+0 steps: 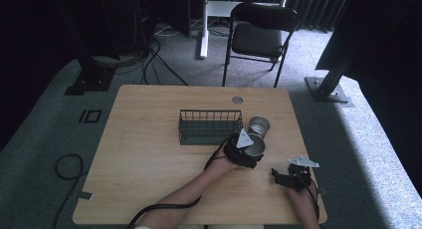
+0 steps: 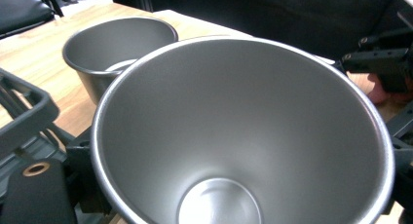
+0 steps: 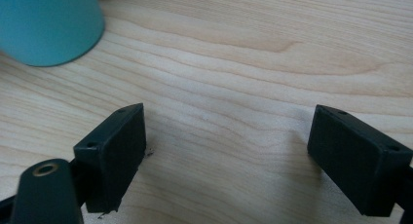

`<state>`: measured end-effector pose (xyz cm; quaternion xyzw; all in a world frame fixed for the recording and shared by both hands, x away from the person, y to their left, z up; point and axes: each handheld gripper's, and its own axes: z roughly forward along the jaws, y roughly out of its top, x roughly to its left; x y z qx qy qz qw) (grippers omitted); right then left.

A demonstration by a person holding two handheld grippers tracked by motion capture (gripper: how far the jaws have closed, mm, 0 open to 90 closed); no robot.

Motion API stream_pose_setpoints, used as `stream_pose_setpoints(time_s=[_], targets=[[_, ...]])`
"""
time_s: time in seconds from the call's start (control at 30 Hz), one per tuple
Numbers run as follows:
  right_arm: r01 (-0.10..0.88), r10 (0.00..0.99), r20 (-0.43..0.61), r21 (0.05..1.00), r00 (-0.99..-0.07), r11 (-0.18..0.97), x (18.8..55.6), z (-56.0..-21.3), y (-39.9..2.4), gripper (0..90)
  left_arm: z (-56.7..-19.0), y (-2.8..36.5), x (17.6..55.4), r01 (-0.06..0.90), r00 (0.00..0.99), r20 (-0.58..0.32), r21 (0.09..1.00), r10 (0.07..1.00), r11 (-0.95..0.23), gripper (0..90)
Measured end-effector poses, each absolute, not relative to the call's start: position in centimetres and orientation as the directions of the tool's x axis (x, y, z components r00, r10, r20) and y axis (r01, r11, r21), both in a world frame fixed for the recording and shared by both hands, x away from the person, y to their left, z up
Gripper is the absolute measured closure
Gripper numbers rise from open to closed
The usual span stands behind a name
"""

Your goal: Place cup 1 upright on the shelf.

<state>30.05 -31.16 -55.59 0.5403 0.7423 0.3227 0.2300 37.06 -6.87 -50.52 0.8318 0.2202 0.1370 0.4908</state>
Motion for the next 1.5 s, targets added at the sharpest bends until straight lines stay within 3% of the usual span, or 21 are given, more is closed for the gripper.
stream_pose_setpoints(time_s=[0.73,1.5], targets=[[0.654,0.951,0.008,0.728,-0.309,0.206,30.1,-55.6,-31.1,13.8,-46.1,-5.6,35.7,0.166,0.877,0.063,0.890,0.476,-0.424,13.8],[0.654,0.951,0.008,0.728,-0.309,0.207,30.1,-55.6,-31.2,13.8,-42.1,-2.8,36.1,0.158,0.848,0.062,0.918,0.527,-0.363,13.8]])
